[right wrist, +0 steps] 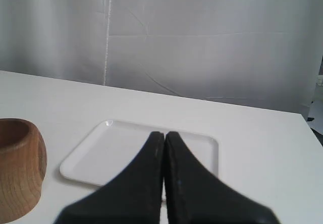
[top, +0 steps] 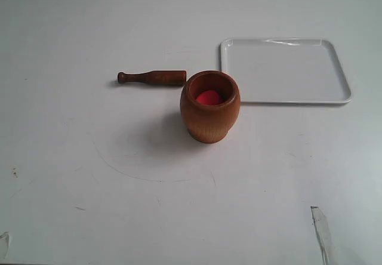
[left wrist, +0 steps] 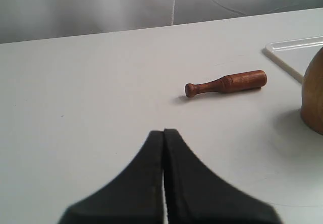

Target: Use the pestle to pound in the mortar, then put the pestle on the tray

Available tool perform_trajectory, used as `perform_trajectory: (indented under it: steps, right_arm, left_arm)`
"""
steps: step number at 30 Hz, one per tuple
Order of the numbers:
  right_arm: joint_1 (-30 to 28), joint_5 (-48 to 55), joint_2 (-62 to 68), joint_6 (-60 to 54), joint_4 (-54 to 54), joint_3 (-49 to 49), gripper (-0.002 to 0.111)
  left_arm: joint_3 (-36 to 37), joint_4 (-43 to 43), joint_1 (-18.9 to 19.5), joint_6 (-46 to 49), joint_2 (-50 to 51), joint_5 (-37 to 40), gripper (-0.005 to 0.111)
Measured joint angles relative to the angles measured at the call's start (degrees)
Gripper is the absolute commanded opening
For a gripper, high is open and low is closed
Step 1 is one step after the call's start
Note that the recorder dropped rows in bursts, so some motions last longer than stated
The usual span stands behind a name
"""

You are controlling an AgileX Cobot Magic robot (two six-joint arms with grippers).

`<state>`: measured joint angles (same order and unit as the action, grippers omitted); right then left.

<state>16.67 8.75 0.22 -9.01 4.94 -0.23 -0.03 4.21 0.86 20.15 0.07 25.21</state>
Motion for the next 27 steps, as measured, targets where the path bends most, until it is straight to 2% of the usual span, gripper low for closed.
perform_trajectory:
  steps: [27]
  right_arm:
    - [0.00,-1.85,0.00,-0.34,-0.26,0.00,0.000]
  left_arm:
    - [0.00,0.00,0.00,0.00,0.00,0.00,0.000]
